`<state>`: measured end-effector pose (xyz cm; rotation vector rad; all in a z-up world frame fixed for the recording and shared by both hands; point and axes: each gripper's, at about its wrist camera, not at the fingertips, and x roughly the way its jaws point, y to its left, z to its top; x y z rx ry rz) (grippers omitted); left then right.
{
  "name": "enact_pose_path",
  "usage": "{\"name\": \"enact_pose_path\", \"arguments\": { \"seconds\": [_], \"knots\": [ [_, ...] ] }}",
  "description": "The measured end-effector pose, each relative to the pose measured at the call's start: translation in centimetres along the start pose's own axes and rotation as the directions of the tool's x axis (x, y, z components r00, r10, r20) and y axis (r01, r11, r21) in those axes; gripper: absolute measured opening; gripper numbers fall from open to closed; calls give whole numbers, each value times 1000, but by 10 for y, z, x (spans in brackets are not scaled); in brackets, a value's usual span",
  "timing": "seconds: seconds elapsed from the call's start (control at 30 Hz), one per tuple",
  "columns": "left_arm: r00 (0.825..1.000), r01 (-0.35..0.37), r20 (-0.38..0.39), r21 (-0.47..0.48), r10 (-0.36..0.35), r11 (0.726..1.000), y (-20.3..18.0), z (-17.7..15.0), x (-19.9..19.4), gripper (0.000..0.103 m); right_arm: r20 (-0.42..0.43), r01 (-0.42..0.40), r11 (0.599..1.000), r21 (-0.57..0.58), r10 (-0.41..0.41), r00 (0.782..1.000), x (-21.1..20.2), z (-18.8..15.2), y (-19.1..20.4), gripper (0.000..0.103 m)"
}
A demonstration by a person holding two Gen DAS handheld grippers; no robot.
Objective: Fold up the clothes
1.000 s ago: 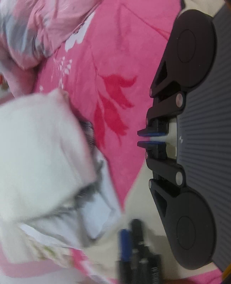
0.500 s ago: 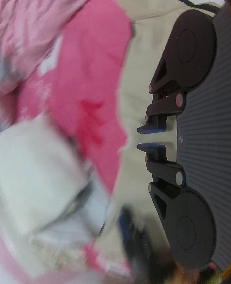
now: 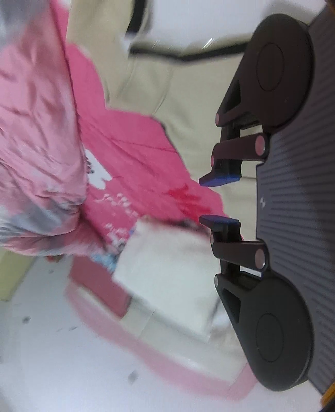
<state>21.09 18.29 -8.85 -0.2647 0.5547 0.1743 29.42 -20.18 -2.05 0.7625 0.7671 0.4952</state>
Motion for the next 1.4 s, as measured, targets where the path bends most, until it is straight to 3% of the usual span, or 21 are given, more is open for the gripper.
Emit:
{"name": "enact_pose_path", "arguments": {
  "seconds": [0.13, 0.27, 0.4, 0.5, 0.6, 0.7, 0.9, 1.03, 1.1, 1.3, 1.4],
  "knots": [
    [998, 6, 60, 19, -7, 1000, -4, 0, -17, 63, 88, -51, 998, 44, 47, 995, -99, -25, -8, 25],
    [989, 70, 127, 48, -76, 996, -17, 1, -47, 70, 166, -19, 999, 39, 12, 986, -181, -65, -15, 26],
    [979, 175, 86, 115, -185, 978, -48, 3, -79, 74, 184, 79, 997, 10, -79, 980, -228, -103, -21, 27],
    [954, 298, 0, 150, -301, 943, -75, -6, -96, 79, 152, 193, 980, -46, -184, 971, -225, -123, -25, 27],
    [927, 375, -98, 178, -363, 910, -104, -22, -106, 79, 129, 326, 934, -147, -309, 942, -211, -140, -25, 27],
    [916, 396, -161, 234, -367, 888, -134, -42, -114, 79, 128, 446, 846, -290, -428, 895, -189, -156, -20, 27],
    [922, 371, -232, 308, -309, 876, -172, -82, -116, 85, 142, 519, 693, -500, -525, 839, -159, -187, -19, 32],
    [932, 326, -279, 369, -231, 870, -190, -112, -108, 88, 147, 533, 675, -510, -542, 827, -148, -203, -37, 41],
    [948, 291, -242, 408, -205, 865, -193, -123, -113, 94, 166, 532, 674, -511, -530, 831, -150, -207, -38, 42],
    [955, 258, -244, 400, -169, 879, -198, -124, -111, 103, 159, 519, 707, -481, -512, 844, -157, -201, -41, 45],
    [955, 254, -247, 400, -163, 881, -199, -124, -110, 103, 223, 543, 701, -461, -501, 836, -170, -198, -34, 53]
  ]
}}
